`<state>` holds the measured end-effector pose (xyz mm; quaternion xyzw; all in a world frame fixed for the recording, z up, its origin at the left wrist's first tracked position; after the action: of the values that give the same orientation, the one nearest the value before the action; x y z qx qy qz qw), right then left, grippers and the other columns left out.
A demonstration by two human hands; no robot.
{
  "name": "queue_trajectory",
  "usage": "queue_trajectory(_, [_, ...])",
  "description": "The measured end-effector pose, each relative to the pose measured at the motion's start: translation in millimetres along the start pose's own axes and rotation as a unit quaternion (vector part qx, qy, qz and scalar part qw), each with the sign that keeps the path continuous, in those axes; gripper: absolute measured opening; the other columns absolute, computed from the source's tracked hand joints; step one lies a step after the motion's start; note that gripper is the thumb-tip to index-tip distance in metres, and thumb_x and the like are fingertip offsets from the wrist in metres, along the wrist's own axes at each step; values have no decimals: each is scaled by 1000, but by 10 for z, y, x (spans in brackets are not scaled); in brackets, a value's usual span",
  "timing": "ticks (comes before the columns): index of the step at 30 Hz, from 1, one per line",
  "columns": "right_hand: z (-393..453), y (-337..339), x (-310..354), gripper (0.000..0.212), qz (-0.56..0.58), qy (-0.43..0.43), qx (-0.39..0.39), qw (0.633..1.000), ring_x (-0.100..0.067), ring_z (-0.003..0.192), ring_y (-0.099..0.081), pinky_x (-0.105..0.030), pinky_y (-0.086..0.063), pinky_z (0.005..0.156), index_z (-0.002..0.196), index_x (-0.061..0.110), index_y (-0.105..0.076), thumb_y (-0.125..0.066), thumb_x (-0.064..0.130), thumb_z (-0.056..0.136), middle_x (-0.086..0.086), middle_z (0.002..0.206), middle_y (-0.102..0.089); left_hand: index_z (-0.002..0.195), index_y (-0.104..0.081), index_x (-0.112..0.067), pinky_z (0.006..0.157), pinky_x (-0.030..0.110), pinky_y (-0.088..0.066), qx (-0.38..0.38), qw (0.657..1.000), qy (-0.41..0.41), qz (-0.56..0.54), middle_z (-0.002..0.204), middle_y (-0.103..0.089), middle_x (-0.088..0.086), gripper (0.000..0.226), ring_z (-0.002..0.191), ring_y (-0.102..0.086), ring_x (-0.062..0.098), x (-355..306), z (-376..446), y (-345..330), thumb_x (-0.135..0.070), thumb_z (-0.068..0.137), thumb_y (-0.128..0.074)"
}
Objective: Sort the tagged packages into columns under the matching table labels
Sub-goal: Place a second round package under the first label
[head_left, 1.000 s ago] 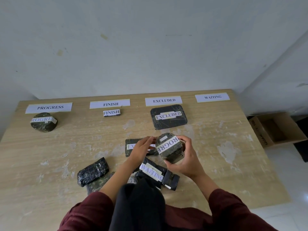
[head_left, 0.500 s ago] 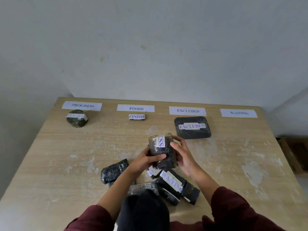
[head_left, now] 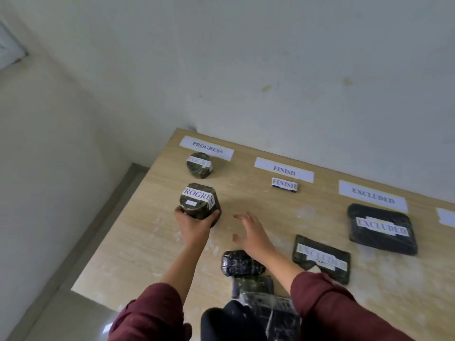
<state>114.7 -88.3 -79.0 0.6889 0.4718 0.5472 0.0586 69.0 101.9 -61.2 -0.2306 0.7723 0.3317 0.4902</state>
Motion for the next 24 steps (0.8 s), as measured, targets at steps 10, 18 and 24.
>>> queue_trajectory(10, [471,-582,189,82,-236,17,44,970,-32,149,8,-52,-1,118,152,39,-11,-62,39,88,-6,163,10,130,-30,-11,92,28,-49,-52,997,-42,-50,123,-44,3,94,112,-54,21,78,800,85,-9,56,-88])
queue_trajectory(18, [441,-527,185,81,-243,39,23,969,-29,149,7,-49,-4,119,151,43,-14,-60,48,84,-4,163,7,136,-28,-8,90,14,-38,-48,997,-47,-30,128,-42,0,96,112,-46,11,81,909,45,-16,61,-86])
queue_trajectory(24, [432,-526,164,83,-244,36,23,969,-30,150,6,-50,-4,121,152,40,-14,-63,50,85,-6,163,7,136,-28,-14,92,22,-46,-6,997,-80,-1,133,-47,4,94,116,-51,13,79,912,63,-19,62,-86])
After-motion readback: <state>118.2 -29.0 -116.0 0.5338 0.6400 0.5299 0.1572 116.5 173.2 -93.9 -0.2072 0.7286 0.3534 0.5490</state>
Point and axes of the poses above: each hand's wrist, its own z-axis towards the middle knuckle, its own y-axis out of the back of the hand, x = y × z, the point moved 9 cm from there along z, towards the middle knuckle
